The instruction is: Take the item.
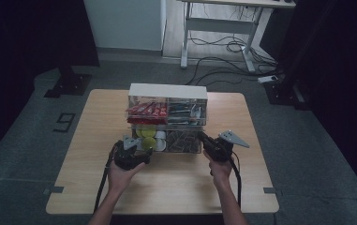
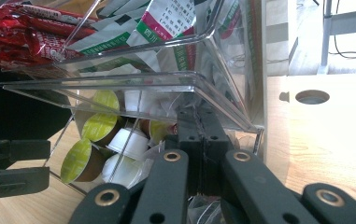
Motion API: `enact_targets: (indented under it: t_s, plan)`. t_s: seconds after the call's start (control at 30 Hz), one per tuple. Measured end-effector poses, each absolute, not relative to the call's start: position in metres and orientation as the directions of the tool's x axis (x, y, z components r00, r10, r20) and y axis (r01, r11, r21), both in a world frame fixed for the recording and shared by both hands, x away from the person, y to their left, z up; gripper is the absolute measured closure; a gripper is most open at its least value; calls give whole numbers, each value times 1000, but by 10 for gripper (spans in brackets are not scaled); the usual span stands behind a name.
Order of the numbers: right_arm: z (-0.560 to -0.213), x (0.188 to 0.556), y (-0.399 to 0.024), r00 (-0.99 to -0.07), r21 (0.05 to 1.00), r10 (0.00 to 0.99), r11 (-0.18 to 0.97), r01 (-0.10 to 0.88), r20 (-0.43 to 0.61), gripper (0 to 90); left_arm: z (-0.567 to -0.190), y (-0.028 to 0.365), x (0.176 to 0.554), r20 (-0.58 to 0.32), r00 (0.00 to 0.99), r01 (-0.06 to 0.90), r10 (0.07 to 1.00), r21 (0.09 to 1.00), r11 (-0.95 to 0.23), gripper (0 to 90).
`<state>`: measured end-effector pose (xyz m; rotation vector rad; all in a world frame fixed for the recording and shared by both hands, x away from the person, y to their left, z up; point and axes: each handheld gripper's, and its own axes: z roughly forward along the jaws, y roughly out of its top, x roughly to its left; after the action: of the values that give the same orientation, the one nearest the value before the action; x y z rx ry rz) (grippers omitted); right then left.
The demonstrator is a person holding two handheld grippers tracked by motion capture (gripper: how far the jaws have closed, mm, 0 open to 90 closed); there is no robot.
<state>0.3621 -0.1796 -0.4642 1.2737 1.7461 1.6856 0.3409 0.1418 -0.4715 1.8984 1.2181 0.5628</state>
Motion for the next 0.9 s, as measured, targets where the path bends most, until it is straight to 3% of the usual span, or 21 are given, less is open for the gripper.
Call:
enact_targets:
  t_s: [0.9]
  plan:
    - [-463, 361, -181, -504, 935, 810, -148, 321, 301, 892, -479, 126, 357, -43, 431, 552, 901, 803, -226, 272]
